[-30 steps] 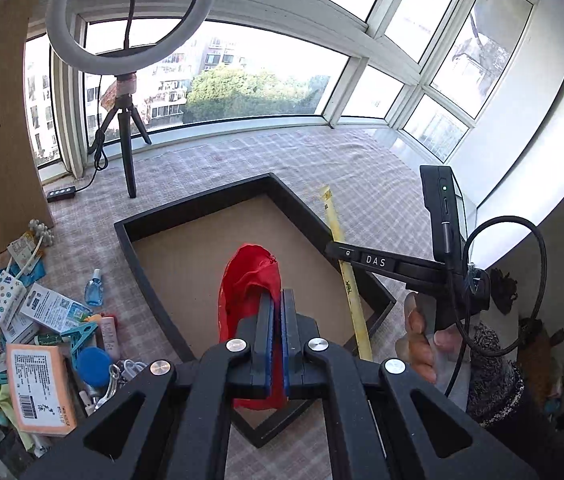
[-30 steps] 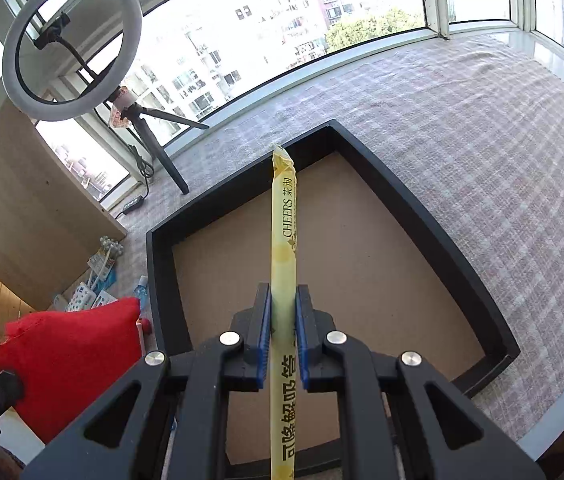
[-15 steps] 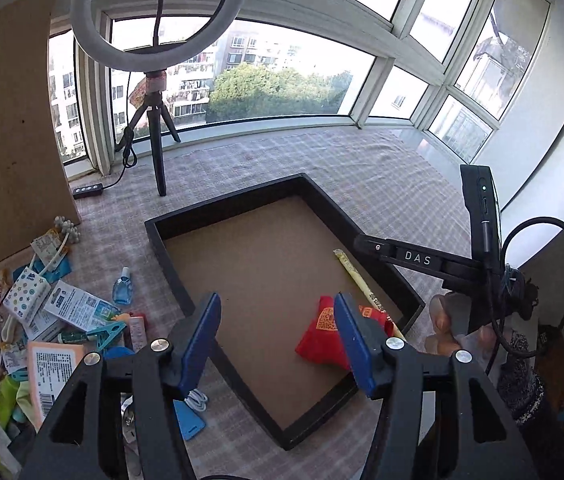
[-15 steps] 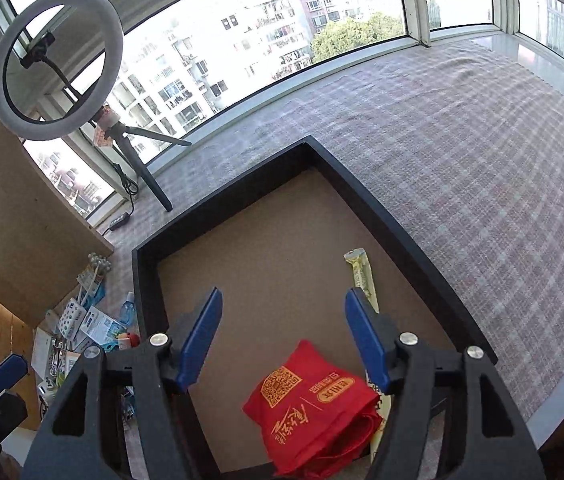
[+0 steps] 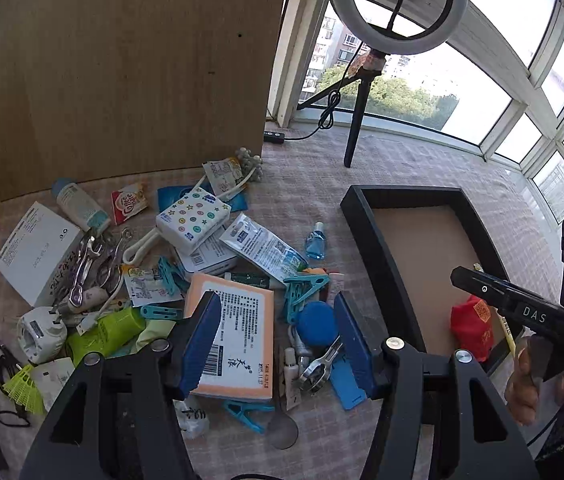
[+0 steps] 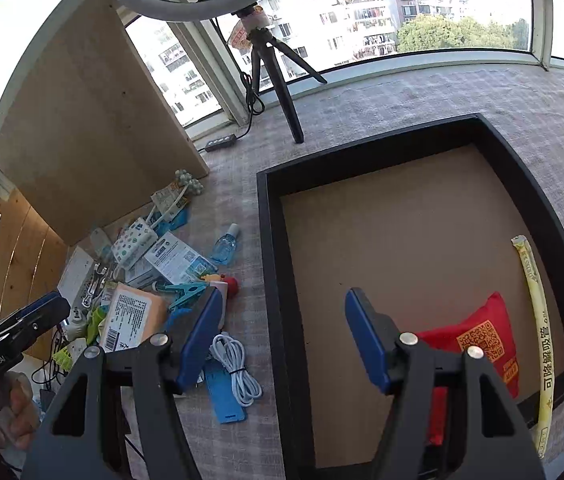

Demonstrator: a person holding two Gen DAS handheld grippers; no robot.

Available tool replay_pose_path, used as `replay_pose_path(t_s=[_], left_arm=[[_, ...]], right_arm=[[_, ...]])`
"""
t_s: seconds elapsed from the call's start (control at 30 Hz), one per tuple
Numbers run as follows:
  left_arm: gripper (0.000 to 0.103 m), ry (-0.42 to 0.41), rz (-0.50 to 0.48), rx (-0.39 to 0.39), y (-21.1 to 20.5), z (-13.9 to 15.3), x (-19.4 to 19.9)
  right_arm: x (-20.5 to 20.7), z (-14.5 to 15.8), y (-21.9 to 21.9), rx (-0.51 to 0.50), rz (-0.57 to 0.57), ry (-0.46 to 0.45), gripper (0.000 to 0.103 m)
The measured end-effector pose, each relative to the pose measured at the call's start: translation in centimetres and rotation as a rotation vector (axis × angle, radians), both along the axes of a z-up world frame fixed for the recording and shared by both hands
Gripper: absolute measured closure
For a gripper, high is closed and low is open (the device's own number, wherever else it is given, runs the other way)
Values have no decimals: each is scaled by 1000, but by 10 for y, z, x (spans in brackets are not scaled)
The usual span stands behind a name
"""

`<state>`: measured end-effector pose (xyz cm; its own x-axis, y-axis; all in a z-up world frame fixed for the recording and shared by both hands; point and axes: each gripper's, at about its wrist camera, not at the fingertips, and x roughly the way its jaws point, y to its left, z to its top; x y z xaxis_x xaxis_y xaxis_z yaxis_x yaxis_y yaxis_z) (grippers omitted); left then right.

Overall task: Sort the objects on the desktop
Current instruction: 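Carry both items into the black tray and open both grippers, then grasp the orange-white box with both grippers from the pile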

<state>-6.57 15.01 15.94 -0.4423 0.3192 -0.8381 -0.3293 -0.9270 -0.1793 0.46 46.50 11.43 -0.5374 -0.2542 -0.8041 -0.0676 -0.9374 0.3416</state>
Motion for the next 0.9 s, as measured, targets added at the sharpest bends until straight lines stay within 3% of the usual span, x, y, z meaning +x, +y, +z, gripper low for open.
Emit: replay_pose_path(t_s=[0.27,0.43,0.57,0.9], left_arm=[[51,-83,84,10,-49,-38,-7],[57,-129,85,34,-56,-58,-5],[63,-151,79,40,-58,-68,-3],[63,-194,48,41,-54,-86,-9]], right_arm=[[-20,-26,-97,-76,203,-57,42],[-35,-46,-144,-120,281,-124,54],[-47,-63,-159,-145,284,-186,56],[-57,-88,-173,-166,278,-269,58]])
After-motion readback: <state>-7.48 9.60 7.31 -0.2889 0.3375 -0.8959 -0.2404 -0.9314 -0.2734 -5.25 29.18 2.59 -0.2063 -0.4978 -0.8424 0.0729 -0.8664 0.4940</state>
